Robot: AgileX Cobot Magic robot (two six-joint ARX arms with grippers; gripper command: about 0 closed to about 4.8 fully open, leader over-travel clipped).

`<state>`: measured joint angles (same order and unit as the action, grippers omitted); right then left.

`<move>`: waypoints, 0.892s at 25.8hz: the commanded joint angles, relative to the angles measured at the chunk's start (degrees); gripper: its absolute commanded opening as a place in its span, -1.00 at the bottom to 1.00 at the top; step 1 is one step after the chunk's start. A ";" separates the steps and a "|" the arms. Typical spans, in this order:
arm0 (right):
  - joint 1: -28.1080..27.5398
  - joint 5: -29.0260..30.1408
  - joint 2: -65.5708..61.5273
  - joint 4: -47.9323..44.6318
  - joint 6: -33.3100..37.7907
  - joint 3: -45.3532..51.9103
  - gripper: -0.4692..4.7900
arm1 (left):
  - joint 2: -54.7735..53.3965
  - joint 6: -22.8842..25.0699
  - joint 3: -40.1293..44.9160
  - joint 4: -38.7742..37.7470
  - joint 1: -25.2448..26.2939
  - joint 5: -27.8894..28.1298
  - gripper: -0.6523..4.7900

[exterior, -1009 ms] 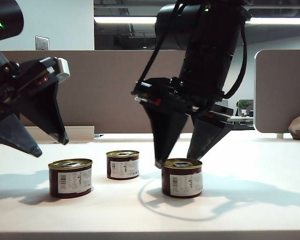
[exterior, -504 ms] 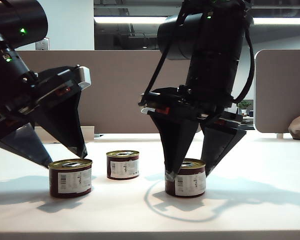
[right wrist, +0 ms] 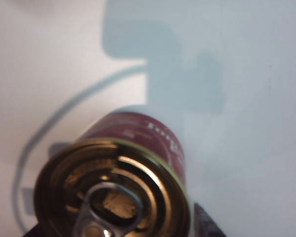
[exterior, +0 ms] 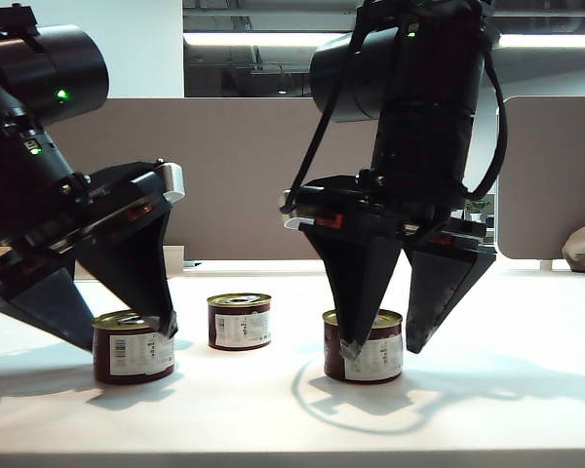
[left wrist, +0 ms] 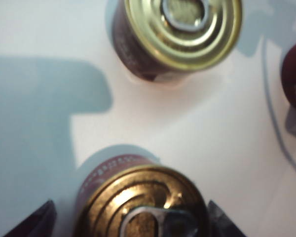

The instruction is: Pick up the cans one by one and stack them together.

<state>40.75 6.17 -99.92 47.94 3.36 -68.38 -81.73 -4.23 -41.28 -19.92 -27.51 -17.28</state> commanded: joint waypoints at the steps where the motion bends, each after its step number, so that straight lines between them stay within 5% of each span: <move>1: 0.07 -0.07 0.17 -0.26 0.07 -0.20 0.43 | 0.07 -0.74 -0.09 1.86 -0.13 0.00 0.59; 4: 0.07 -0.07 0.17 -0.33 0.07 -0.20 0.32 | -0.07 -0.72 -0.09 2.45 -0.13 -0.11 0.33; 9: 0.07 -0.07 0.17 -0.76 0.07 -0.20 0.30 | -1.09 -0.72 -0.09 2.40 -0.13 -0.09 0.30; 12: 0.07 0.07 0.17 -1.49 0.07 -0.22 -0.02 | -2.82 -0.68 -0.09 1.40 -0.13 0.15 0.20; 17: 0.09 0.11 0.17 -1.99 0.04 -0.22 -0.02 | -3.28 -0.66 -0.09 1.18 -0.13 0.15 0.10; 19: 0.09 0.13 0.17 -2.78 0.04 -0.22 0.29 | -3.28 -0.68 -0.09 1.18 -0.13 0.15 0.12; 20: 0.09 0.17 0.17 -3.45 0.04 -0.22 0.74 | -3.28 -0.68 -0.09 1.16 -0.13 0.13 0.12; 23: 0.09 1.31 0.17 -4.33 0.04 -0.22 0.90 | -3.28 -0.68 -0.09 0.92 -0.13 0.15 0.12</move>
<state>40.75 6.35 -99.92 44.64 3.49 -68.38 -84.05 -4.73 -42.19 -14.98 -27.59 -18.20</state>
